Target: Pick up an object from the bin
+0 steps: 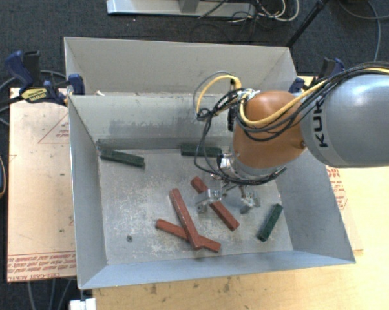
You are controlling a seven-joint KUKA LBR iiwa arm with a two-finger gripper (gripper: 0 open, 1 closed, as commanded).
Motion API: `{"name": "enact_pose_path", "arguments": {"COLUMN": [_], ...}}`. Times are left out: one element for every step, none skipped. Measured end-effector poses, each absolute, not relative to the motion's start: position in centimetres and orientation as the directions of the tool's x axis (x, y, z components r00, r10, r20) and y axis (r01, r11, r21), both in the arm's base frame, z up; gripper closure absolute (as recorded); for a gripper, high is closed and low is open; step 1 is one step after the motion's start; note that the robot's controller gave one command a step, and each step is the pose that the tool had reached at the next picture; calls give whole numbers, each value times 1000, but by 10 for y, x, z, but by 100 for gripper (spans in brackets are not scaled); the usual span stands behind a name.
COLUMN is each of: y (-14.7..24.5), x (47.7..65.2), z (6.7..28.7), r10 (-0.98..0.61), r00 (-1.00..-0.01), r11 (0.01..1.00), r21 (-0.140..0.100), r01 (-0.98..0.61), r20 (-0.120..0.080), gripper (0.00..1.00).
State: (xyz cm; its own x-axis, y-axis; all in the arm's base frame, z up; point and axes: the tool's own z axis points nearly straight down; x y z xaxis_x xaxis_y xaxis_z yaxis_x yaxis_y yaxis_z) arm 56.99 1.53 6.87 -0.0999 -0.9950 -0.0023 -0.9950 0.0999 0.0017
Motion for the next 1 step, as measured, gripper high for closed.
{"name": "enact_pose_path", "arguments": {"y": [16], "x": [571], "z": [71], "r10": [-995], "r00": [-101], "r11": [101], "r21": [-2], "r01": [-995], "r20": [-3], "gripper": [100]}}
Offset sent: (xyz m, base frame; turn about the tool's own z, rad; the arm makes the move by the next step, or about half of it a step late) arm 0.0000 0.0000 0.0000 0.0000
